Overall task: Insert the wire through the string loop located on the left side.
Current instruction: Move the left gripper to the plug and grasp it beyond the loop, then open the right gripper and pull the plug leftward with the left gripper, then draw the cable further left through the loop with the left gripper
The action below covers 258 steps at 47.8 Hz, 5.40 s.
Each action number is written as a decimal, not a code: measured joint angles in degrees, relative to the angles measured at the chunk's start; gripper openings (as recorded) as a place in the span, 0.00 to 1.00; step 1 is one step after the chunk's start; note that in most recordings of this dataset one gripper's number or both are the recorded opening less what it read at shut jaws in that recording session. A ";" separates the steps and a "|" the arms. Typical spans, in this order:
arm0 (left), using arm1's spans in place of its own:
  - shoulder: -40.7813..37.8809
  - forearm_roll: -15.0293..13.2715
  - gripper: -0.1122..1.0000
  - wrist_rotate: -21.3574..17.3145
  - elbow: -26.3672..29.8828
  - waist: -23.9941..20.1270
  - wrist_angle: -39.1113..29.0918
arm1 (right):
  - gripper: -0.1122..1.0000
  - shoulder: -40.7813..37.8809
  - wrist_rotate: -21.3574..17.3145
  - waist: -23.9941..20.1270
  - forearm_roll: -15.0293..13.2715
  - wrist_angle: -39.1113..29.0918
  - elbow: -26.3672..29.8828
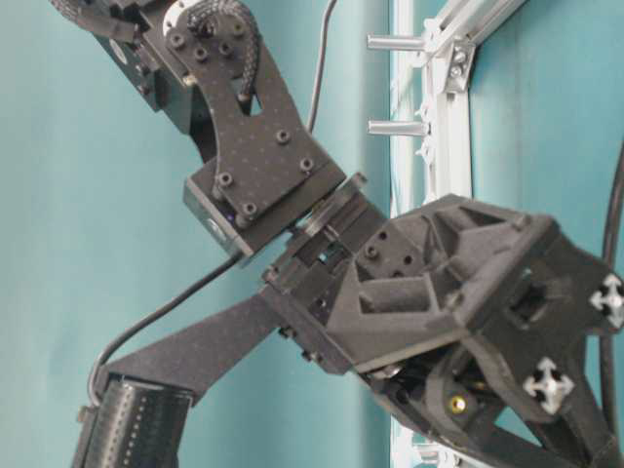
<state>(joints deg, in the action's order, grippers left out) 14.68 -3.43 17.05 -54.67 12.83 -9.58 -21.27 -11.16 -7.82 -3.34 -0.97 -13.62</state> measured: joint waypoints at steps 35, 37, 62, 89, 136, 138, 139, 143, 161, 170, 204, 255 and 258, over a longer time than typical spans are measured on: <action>-2.64 0.00 0.90 0.35 2.11 -0.35 -0.18 | 0.26 0.00 0.00 0.18 0.00 0.00 0.00; -2.64 0.00 0.90 0.53 2.11 -0.62 -0.09 | 0.26 0.00 0.00 0.18 0.00 0.00 0.00; -7.12 0.00 0.90 2.81 2.90 -1.76 1.58 | 0.26 0.00 0.00 0.44 0.00 0.00 0.00; -8.88 0.09 0.33 2.72 3.16 -1.05 2.37 | 0.26 0.00 0.00 0.88 0.00 0.00 0.00; -8.88 0.18 0.26 2.55 3.43 -1.05 2.29 | 0.31 0.09 0.09 0.97 -0.44 -1.14 0.00; -8.79 0.18 0.26 2.55 3.34 -0.97 2.29 | 0.42 0.00 0.09 0.88 -0.44 -1.49 0.00; -8.79 0.18 0.26 2.55 3.43 -1.05 2.29 | 0.48 0.00 0.09 0.88 -0.44 -1.76 0.00; -8.79 0.18 0.26 2.55 3.43 -1.05 2.29 | 0.71 0.09 0.09 0.88 -0.44 -2.72 -0.09; -8.88 0.18 0.26 2.55 3.52 -0.97 2.29 | 0.92 0.00 0.09 0.79 -0.62 -3.69 -0.18; -8.79 0.18 0.26 2.55 3.52 -1.05 1.58 | 0.92 0.00 0.09 0.79 -0.53 -3.78 -0.18; 4.04 0.09 0.26 2.72 -1.76 0.44 -12.74 | 0.92 0.00 0.09 0.18 -0.62 -4.57 -0.18; 19.34 -0.53 0.26 7.82 -9.58 6.24 -21.88 | 0.92 0.00 0.09 -0.26 -0.62 -5.10 -0.18; 19.25 -0.62 0.26 7.82 -9.84 6.33 -21.97 | 0.92 0.00 0.09 -0.26 -0.62 -5.10 -0.18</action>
<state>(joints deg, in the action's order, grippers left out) 33.93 -4.04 24.87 -64.51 19.16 -31.55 -21.27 -11.07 -8.09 -3.96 -6.06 -13.80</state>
